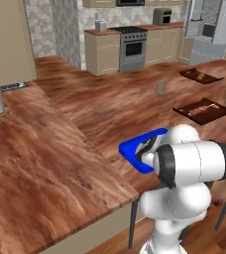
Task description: Take the cupcake and cake from the fridge and place them on the empty tray on the dining counter.
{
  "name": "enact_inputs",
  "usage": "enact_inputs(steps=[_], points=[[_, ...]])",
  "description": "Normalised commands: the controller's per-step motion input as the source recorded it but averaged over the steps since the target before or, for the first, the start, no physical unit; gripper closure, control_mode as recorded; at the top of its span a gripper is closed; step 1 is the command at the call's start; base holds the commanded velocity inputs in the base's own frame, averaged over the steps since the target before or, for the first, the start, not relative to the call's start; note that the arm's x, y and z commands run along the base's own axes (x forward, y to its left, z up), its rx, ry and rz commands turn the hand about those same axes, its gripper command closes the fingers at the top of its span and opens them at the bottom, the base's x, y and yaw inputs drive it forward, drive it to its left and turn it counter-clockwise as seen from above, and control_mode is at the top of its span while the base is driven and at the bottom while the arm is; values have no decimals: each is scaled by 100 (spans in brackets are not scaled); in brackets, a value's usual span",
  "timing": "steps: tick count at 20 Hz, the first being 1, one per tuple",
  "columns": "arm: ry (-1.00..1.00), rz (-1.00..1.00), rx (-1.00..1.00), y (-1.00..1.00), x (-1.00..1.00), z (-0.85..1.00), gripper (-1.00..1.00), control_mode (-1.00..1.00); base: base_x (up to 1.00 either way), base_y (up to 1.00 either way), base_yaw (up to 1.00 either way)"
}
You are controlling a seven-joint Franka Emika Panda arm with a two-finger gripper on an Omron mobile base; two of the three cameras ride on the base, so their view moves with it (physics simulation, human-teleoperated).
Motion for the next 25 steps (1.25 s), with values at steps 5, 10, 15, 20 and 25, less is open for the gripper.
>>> enact_inputs(steps=[5, 10, 15, 20, 25], points=[[9, -17, 1, -23, 41, 100, -100, -100, 0, 0, 0], [2, -14, 20, -3, 1, 100, -100, -100, 0, 0, 0], [0, -1, 29, 1, -21, 100, -100, -100, 0, 0, 0], [1, 1, 31, 0, -65, 100, -100, -100, 0, 0, 0], [0, 8, 15, 14, -84, 46, -100, -100, 0, 0, 0]])
